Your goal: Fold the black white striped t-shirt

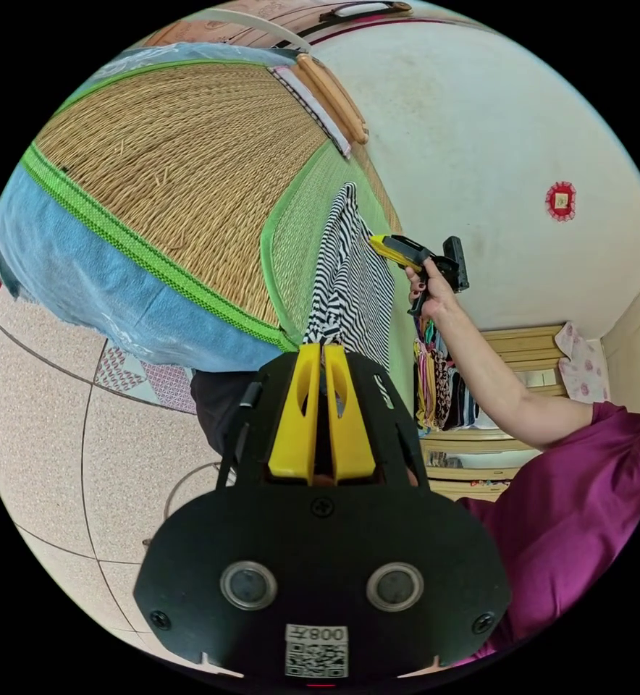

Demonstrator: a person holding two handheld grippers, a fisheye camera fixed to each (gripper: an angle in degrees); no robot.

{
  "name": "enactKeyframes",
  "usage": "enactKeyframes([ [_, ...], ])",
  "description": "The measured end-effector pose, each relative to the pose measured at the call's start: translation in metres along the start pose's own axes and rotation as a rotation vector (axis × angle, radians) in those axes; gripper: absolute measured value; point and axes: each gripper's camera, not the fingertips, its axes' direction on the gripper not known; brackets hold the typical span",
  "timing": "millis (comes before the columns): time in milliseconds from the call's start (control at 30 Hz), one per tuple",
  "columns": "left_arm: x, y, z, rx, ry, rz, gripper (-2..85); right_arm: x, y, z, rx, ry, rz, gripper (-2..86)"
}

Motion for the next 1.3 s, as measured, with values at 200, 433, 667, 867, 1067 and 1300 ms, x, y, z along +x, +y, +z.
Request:
enactKeyframes([
  [200,0.009,0.007,0.006,0.005,-0.029,0.028,0.6,0.018,0.041,-0.046,0.049,-0.002,-0.021,2.6],
  [433,0.002,0.015,0.027,-0.02,-0.077,0.004,0.5,0.098,0.067,-0.043,0.0,0.014,0.142,1.4],
  [667,0.009,0.031,0.035,-0.004,-0.101,0.0,0.5,0.124,0.075,-0.072,0.063,-0.061,0.182,1.9],
  [867,0.019,0.05,0.041,0.021,-0.134,0.015,0.2,0.131,0.139,-0.107,0.094,-0.144,0.144,2.5],
  [1067,0.027,0.06,0.06,0.042,-0.132,0.036,0.2,0.114,0.237,-0.085,-0.025,-0.273,0.085,2.7],
  [1300,0.053,0.064,0.111,-0.036,-0.118,0.11,0.4,0.121,0.296,-0.048,-0.127,-0.262,0.094,2.4],
])
